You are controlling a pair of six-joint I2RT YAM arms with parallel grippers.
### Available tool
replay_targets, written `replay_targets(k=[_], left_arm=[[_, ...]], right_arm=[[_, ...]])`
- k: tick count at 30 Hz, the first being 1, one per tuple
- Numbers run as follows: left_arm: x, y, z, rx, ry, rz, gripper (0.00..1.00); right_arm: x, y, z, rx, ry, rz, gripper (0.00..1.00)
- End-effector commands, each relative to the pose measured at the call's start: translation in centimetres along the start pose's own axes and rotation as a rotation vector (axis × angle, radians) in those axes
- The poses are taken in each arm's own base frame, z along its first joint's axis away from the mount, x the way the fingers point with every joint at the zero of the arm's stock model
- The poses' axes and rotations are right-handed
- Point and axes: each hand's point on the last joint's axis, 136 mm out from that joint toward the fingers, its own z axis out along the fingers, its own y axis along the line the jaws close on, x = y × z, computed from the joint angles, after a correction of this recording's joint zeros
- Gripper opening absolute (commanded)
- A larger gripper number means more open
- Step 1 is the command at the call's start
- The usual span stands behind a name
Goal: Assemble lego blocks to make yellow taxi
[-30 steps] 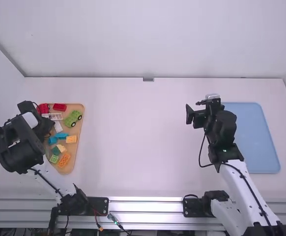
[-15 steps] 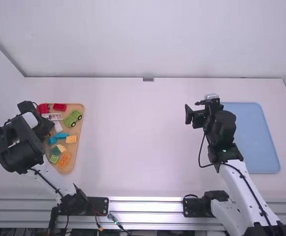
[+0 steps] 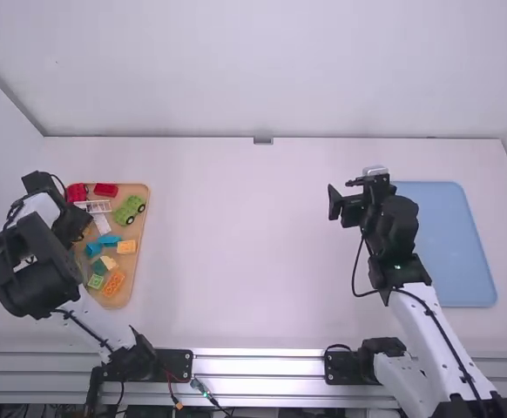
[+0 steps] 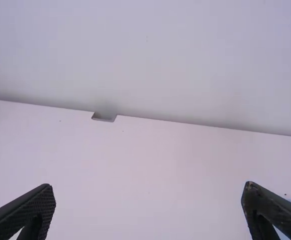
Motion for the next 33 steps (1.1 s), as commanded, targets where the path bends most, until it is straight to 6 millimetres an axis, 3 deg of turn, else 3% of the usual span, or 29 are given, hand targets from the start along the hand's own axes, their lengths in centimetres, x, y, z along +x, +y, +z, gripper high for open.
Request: replay_targets(k=[1, 7, 9, 10, 13, 14, 18, 20, 21, 22, 23, 26, 29, 31, 33], left_arm=[[-1.1, -1.1, -3.0, 0.029, -0.064, 0.063, 0.46], [0.1, -3.6, -6.5, 0.073, -0.097, 0.218, 0.41], [1.3, -5.4, -8.7, 0.106, -0.121, 0.334, 0.4], [1.3, -5.4, -8.7, 0.106, -0.121, 0.334, 0.4], [3.2, -8.0, -11.1, 0.157, -0.15, 0.492, 0.37], [4.8, -9.8, -12.2, 0.208, -0.153, 0.609, 0.28], [11.3, -14.8, -15.1, 0.387, -0.127, 0.972, 0.28], [13.7, -15.9, -15.7, 0.426, -0.113, 1.086, 0.28], [16.3, -16.8, -16.1, 0.467, -0.095, 1.211, 0.28], [17.4, -17.1, -16.3, 0.486, -0.09, 1.267, 0.28], [20.8, -18.0, -16.9, 0.56, -0.082, 1.454, 0.28], [26.5, -18.8, -17.6, 0.681, -0.088, 1.733, 0.33], [30.9, -18.8, -18.0, 0.78, -0.093, 1.937, 0.38], [34.5, -17.9, -17.9, 0.841, -0.081, 2.082, 0.49], [36.8, -16.8, -17.5, 0.855, -0.054, 2.17, 0.5]], right_arm=[[-1.8, 0.0, -0.2, -0.001, -0.04, -0.004, 0.99], [-1.9, 0.0, -0.2, -0.001, -0.041, -0.004, 0.99], [-1.8, 0.0, -0.2, -0.002, -0.04, -0.004, 0.99], [-1.8, 0.0, -0.2, -0.002, -0.04, -0.004, 0.99], [-1.9, 0.1, -0.2, -0.003, -0.041, -0.005, 0.99], [-1.9, 0.0, -0.2, -0.002, -0.041, -0.005, 0.99], [-1.9, 0.0, -0.2, -0.002, -0.041, 0.003, 0.99], [-1.9, 0.1, -0.2, -0.003, -0.041, 0.002, 0.99], [-1.9, 0.1, -0.2, -0.003, -0.041, 0.002, 0.99], [-1.9, 0.0, -0.2, -0.002, -0.041, 0.003, 0.99], [-1.9, 0.1, -0.2, -0.003, -0.041, 0.002, 0.99], [-1.9, 0.0, -0.2, -0.002, -0.042, 0.002, 0.99], [-1.9, 0.1, -0.2, -0.002, -0.043, 0.002, 0.99], [-1.9, 0.1, -0.2, -0.002, -0.043, 0.002, 0.99], [-1.9, 0.0, -0.2, -0.002, -0.042, 0.003, 0.99]])
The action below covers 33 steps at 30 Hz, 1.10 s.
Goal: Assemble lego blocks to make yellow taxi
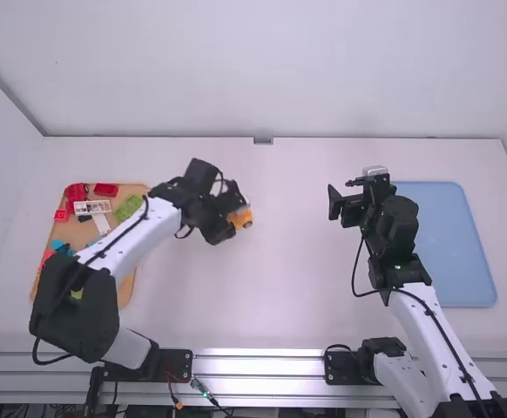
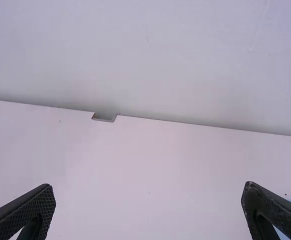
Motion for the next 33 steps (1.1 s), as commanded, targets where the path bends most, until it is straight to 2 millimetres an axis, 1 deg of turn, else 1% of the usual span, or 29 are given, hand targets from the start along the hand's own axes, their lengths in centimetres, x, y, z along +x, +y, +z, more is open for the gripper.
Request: replay_targets(k=[1, 2, 4, 8, 10, 11, 13, 19, 20, 23, 25, 29, 33], left_arm=[[0.3, -3.9, 1.0, 0.101, -0.004, 0.229, 0.5], [0.6, -5.3, 1.7, 0.121, 0.004, 0.271, 0.5], [0.9, -6.4, 2.7, 0.132, 0.003, 0.297, 0.52], [2.0, -7.8, 4.4, 0.143, -0.008, 0.322, 0.55], [2.5, -7.8, 5.2, 0.137, -0.014, 0.298, 0.6], [2.6, -7.8, 5.3, 0.137, -0.013, 0.298, 0.6], [3.4, -8.0, 6.4, 0.153, -0.003, 0.294, 0.62], [3.8, -8.4, 8.1, 0.184, 0.034, 0.304, 0.63], [3.8, -8.4, 8.7, 0.194, 0.047, 0.303, 0.65], [4.4, -8.2, 9.7, 0.209, 0.088, 0.29, 0.64], [4.5, -8.3, 10.4, 0.234, 0.12, 0.285, 0.62], [4.5, -8.5, 10.5, 0.26, 0.135, 0.323, 0.61], [4.3, -8.4, 10.5, 0.262, 0.117, 0.415, 0.64]], right_arm=[[-1.9, 0.0, -0.2, -0.001, -0.042, -0.001, 0.99], [-1.9, 0.1, -0.2, -0.002, -0.042, -0.001, 0.99], [-1.9, 0.0, -0.2, -0.001, -0.042, -0.001, 0.99], [-1.9, 0.1, -0.2, -0.002, -0.042, -0.001, 0.99], [-1.9, 0.0, -0.2, -0.002, -0.042, -0.001, 0.99], [-1.9, 0.0, -0.2, -0.001, -0.042, -0.001, 0.99], [-1.9, 0.0, -0.2, -0.002, -0.042, -0.001, 0.99], [-1.9, 0.1, -0.2, -0.002, -0.042, -0.001, 0.99], [-1.9, 0.0, -0.2, -0.002, -0.041, -0.001, 0.99], [-1.8, 0.1, -0.2, -0.002, -0.038, -0.001, 0.99], [-1.7, 0.0, -0.2, -0.002, -0.036, 0.0, 0.99], [-1.7, 0.0, -0.2, -0.002, -0.036, 0.0, 0.99], [-1.7, 0.1, -0.2, -0.002, -0.034, 0.0, 0.99]])
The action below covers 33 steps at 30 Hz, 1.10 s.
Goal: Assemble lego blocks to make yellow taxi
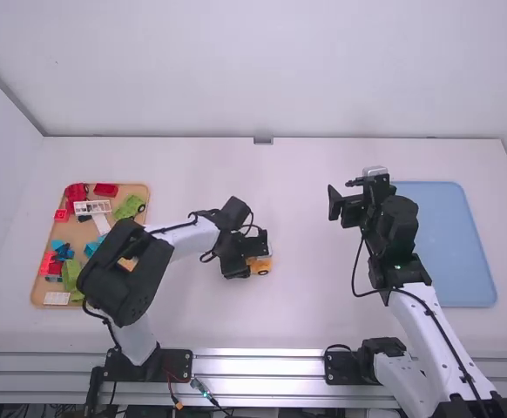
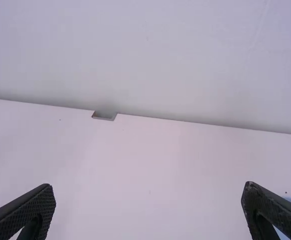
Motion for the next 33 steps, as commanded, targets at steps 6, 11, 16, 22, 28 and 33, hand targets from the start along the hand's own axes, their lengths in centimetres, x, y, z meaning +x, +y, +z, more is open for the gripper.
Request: replay_targets(k=[6, 11, 16, 22, 28, 33], left_arm=[[-0.5, 0.0, 0.3, 0.0, -0.014, 0.187, 0.81], [-0.8, 1.3, 0.2, -0.061, -0.012, 0.143, 0.99], [-1.4, 2.5, -1.7, -0.131, -0.025, 0.046, 0.99], [-2.4, 2.3, -8.3, -0.16, -0.075, 0.0, 0.99], [-0.7, 4.9, -14.8, -0.371, -0.105, -0.296, 0.99], [5.1, 9.4, -20.1, -0.654, -0.205, -0.958, 0.99]], right_arm=[[-1.8, 0.1, -0.2, -0.002, -0.04, -0.001, 0.99], [-1.9, 0.0, -0.2, -0.001, -0.04, -0.001, 0.99], [-2.0, 0.0, -0.2, -0.002, -0.048, -0.002, 0.99], [-2.2, 0.0, -0.3, -0.001, -0.055, -0.003, 0.99], [-2.2, 0.0, -0.3, -0.001, -0.055, -0.002, 0.99], [-2.2, 0.0, -0.3, -0.001, -0.055, -0.002, 0.99]])
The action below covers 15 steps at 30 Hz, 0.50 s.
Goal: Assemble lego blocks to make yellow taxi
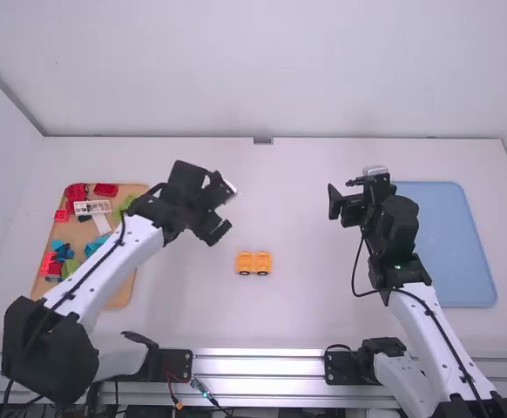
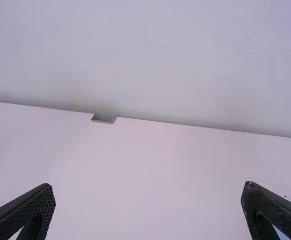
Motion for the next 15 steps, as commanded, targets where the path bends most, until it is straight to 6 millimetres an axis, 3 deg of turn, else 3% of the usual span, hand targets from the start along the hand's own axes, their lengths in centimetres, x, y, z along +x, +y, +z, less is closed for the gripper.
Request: replay_targets(k=[1, 4, 6, 10, 15], left_arm=[[2.8, 6.0, -1.0, -0.262, 0.031, -0.545, 0.99], [5.9, 9.7, -1.5, -0.373, 0.037, -0.92, 0.99], [6.9, 10.7, -0.7, -0.316, 0.037, -1.083, 0.99], [8.7, 12.4, 0.4, -0.258, 0.064, -1.258, 0.99], [12.2, 16.4, 2.6, -0.352, 0.102, -1.474, 0.99]], right_arm=[[-1.9, 0.1, -0.2, -0.002, -0.041, -0.002, 0.99], [-1.9, 0.0, -0.2, -0.001, -0.043, -0.002, 0.99], [-2.1, 0.0, -0.2, -0.002, -0.05, -0.002, 0.99], [-2.4, 0.0, -0.2, -0.002, -0.061, 0.011, 0.99], [-2.5, 0.0, -0.3, -0.003, -0.067, 0.05, 0.99]])
